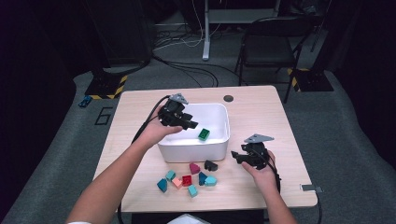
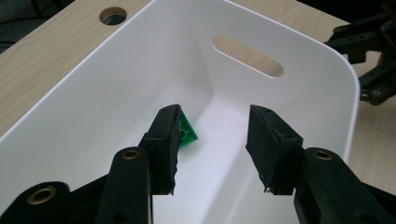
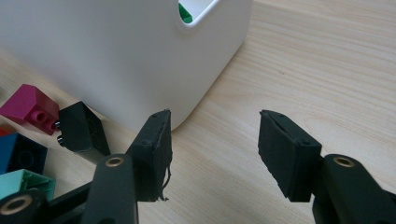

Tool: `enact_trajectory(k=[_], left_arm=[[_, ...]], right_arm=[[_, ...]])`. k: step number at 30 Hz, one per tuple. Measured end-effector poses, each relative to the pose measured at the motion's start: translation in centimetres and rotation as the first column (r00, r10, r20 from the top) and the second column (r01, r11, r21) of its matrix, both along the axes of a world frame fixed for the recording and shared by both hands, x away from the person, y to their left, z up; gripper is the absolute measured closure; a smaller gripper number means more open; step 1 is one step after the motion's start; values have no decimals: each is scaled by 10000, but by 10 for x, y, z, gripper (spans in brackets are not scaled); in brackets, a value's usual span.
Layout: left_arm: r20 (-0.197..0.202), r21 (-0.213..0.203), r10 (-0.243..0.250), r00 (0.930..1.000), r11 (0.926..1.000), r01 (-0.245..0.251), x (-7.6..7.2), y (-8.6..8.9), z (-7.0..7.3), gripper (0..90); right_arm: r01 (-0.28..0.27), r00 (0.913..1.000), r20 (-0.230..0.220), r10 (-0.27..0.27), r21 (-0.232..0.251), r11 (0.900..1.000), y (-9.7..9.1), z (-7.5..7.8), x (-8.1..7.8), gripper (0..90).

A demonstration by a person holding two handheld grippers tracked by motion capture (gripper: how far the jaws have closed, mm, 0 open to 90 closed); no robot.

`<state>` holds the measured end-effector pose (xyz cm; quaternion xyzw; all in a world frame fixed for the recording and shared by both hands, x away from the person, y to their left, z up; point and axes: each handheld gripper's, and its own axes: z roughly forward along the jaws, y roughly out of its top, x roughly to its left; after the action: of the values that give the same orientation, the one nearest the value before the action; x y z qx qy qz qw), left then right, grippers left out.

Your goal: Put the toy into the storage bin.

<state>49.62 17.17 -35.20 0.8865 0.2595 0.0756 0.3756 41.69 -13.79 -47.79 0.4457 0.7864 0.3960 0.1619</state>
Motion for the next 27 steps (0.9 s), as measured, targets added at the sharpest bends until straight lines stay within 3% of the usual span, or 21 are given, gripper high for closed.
enact_trajectory(k=[7,15,20,27], left_arm=[[199,-54,-292,9994,9996,293,-25,15,4,541],[455,-315,-228,9987,9992,243,-49,38,5,544],[518,-424,-117,9986,9990,139,-63,58,7,544],[554,-547,265,9981,9982,-235,-79,89,2,544]], right_arm=[[-4,9999,107,4,-13,10000,0,0,-1,440],[114,9997,237,-115,50,9999,-1,0,-1,443],[47,9994,352,-49,58,10000,3,0,-3,463],[-120,9998,130,119,54,9999,6,-1,-3,444]])
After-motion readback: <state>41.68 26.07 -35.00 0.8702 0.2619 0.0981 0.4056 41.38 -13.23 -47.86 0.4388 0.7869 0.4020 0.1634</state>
